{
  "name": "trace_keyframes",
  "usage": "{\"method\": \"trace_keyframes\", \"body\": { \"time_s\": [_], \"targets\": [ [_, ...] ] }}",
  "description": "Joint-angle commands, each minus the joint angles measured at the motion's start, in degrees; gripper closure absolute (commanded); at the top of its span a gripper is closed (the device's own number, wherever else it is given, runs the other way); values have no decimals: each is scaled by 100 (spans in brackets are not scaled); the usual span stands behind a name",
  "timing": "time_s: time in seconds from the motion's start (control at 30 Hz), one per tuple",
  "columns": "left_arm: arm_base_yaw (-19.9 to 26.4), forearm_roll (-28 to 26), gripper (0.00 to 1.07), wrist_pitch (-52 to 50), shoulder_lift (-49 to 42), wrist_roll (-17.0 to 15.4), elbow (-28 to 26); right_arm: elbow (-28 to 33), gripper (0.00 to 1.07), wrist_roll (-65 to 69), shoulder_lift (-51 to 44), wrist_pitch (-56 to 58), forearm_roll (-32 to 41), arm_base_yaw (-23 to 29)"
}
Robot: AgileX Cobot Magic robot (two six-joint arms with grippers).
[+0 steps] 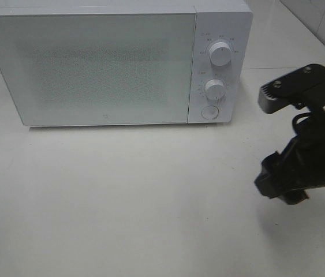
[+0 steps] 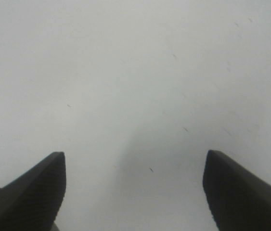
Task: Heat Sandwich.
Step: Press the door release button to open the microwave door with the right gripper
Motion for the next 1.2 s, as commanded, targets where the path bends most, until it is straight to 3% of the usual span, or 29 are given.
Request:
{"method": "trace_keyframes", "body": {
  "time_s": [0.03,0.13,0.3,0.5,0.6,0.77,1.2],
  "targets": [
    [6,-52,30,-69,-126,-17,17,-172,31,103,-115,728,-109,-424],
    [6,-52,30,-69,-126,-17,17,-355,31,80,-292,1759,-29,-1203],
    [6,-52,30,-69,-126,-17,17,-338,31,-46,-819,2664,138,-1765],
    [6,-52,30,-69,-126,-17,17,-223,31,-57,-1851,2836,733,-1896],
    [6,-52,30,-69,-126,-17,17,63,31,-69,-2802,2704,1043,-1896],
    [6,-52,30,-69,-126,-17,17,498,31,-23,-3948,2595,1003,-1896],
    [6,-52,30,-69,-126,-17,17,619,31,-74,-5982,2865,928,-1896]
  ]
}}
